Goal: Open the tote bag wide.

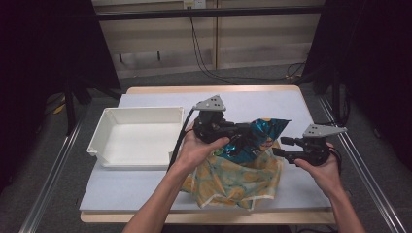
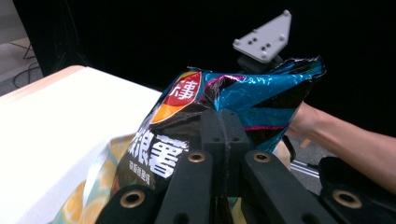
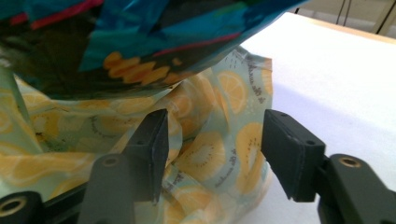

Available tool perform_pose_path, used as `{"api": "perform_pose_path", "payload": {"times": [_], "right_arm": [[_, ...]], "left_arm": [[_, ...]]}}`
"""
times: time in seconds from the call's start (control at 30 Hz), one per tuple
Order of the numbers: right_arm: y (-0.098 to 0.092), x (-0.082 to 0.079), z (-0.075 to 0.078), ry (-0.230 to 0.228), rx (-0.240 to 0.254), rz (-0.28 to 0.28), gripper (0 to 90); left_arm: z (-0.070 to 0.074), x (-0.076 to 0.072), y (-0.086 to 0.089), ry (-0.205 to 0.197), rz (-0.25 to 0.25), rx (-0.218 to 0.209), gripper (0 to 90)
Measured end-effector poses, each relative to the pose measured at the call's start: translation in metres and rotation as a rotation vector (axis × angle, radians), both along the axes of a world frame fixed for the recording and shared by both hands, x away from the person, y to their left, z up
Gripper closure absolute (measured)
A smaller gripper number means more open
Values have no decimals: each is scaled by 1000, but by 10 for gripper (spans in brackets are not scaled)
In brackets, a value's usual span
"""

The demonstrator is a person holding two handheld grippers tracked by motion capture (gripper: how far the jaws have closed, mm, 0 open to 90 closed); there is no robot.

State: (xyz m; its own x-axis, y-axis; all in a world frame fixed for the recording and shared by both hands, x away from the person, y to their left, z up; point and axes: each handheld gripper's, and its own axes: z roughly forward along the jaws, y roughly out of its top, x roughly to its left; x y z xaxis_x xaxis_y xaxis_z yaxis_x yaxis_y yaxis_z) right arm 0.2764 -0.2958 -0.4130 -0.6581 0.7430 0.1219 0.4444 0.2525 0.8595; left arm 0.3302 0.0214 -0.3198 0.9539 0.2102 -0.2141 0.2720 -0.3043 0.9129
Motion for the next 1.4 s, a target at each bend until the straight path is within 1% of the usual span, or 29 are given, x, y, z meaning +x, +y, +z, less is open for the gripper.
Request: {"api": "perform_pose_path", "payload": {"times": [0.07,0.1,0.13,0.17,0.23,0.3,0.33,0.37,0.43,0.53,0.57,0.63,0.73,0.8,0.87,0.9,0.93,1.0,1.03,1.07,1.1,1.13,1.2,1.23,1.3,1.33,1.4], "right_arm": [[-3,-4,1,-5,8,-3,411],[-3,-4,1,-5,8,-3,411],[-5,-8,3,-13,10,-9,398],[-6,-9,3,-13,11,-12,395],[-6,-10,4,-18,15,-12,393],[-7,-15,5,-34,43,-12,386],[-7,-15,5,-34,43,-12,386],[-6,-17,6,-35,32,-8,381],[-6,-17,7,-39,39,-7,379],[-7,-20,9,-43,46,-12,368],[-9,-21,11,-51,49,-12,364],[-10,-22,11,-55,51,-11,360],[-10,-24,13,-54,61,-13,353],[-10,-24,13,-55,58,-9,352],[-9,-24,12,-55,60,-6,349],[-9,-24,12,-55,58,-5,349],[-9,-24,12,-55,58,-5,349],[-9,-24,13,-55,57,-8,347],[-10,-24,14,-59,59,-9,345],[-10,-24,14,-62,62,-5,344],[-10,-24,14,-63,65,-8,344],[-10,-25,15,-64,65,-9,341],[-9,-26,16,-66,66,-5,339],[-8,-27,17,-71,67,0,326],[-7,-27,19,-78,66,4,315],[-7,-27,19,-78,66,4,315],[-5,-28,20,-83,63,8,297]], "left_arm": [[5,3,-5,-2,0,-6,900],[5,3,-5,-2,0,-6,900],[8,4,-7,-3,1,-10,900],[10,5,-8,-8,0,-4,900],[12,6,-9,-10,-2,-8,900],[18,9,-10,-12,-2,-17,900],[18,9,-10,-12,-2,-17,900],[22,10,-10,-13,-3,-29,900],[25,11,-11,-16,-2,-28,900],[31,13,-12,-20,-5,-41,900],[35,14,-14,-21,-10,-41,900],[37,15,-15,-22,-4,-42,900],[42,16,-20,-23,-11,-51,900],[43,17,-21,-23,-13,-51,900],[45,19,-22,-22,-15,-56,900],[49,19,-23,-20,-16,-63,900],[49,19,-23,-20,-16,-63,900],[54,19,-23,-33,-17,-57,900],[58,19,-23,-40,-19,-64,900],[58,19,-23,-40,-19,-64,900],[62,19,-22,-40,-16,-71,900],[64,19,-21,-48,-16,-69,900],[65,19,-19,-47,-10,-72,900],[69,19,-16,-54,-9,-79,900],[73,19,-11,-55,-6,-86,900],[73,19,-11,-55,-6,-86,900],[80,20,-5,-62,5,-87,900]]}}
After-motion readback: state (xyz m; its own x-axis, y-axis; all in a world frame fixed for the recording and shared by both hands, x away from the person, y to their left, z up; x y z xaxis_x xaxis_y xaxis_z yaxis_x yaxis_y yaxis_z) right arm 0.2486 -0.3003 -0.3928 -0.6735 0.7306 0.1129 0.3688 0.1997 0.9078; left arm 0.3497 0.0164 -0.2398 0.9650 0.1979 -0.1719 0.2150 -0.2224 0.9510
